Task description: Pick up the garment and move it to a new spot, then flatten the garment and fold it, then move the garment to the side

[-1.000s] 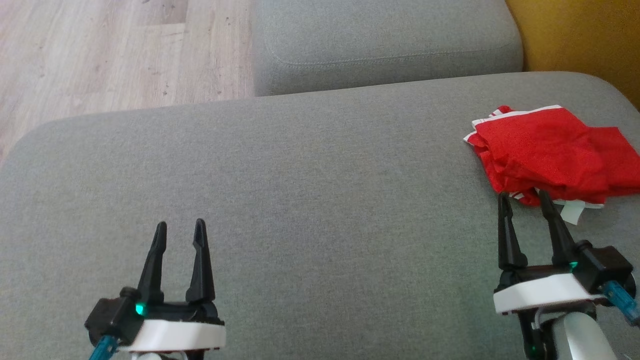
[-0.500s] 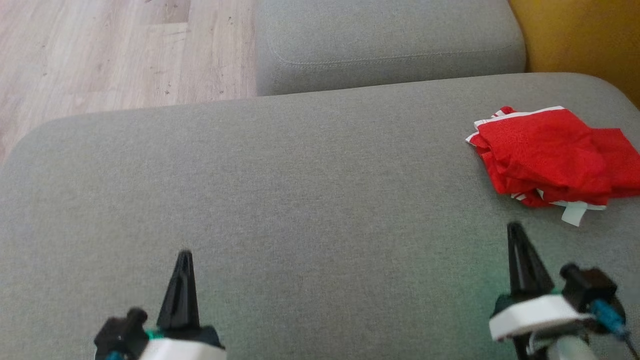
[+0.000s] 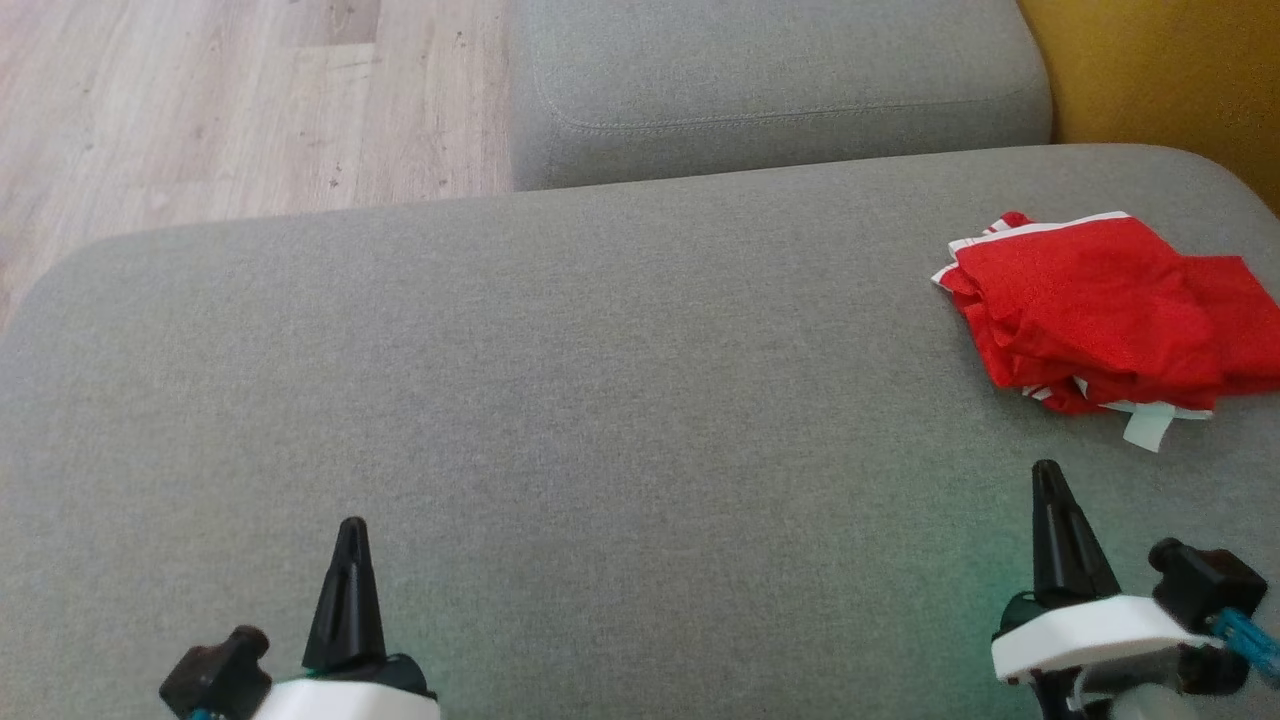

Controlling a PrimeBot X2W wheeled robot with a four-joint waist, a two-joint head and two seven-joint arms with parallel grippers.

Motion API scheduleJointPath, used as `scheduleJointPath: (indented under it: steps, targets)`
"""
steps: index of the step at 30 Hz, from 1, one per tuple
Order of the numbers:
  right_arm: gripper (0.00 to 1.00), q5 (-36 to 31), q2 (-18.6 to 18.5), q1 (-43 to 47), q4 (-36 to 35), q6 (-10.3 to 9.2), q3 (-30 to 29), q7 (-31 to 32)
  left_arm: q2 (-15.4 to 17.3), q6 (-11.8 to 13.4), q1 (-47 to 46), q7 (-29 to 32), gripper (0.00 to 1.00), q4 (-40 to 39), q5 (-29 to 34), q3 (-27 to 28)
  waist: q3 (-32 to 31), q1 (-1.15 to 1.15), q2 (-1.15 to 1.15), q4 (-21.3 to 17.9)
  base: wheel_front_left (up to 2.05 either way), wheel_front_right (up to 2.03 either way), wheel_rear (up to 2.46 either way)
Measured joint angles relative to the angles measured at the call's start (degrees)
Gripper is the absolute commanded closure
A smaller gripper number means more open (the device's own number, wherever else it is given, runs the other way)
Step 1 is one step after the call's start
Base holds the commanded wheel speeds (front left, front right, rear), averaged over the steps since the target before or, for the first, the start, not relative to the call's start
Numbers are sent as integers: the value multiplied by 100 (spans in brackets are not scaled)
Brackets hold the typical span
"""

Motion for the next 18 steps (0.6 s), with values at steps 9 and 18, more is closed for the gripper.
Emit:
scheduleJointPath:
  steps: [9, 18]
  targets:
    - [100, 606, 0, -8, -4, 0, -45, 137, 2, 0, -79, 142, 100, 36, -524, 44, 10, 0, 0, 2, 0, 0, 0]
    - [100, 1209, 0, -42, -14, 0, -92, 252, 7, -1, -94, 261, 100, 57, -1048, 170, 20, 0, 0, 4, 0, 0, 0]
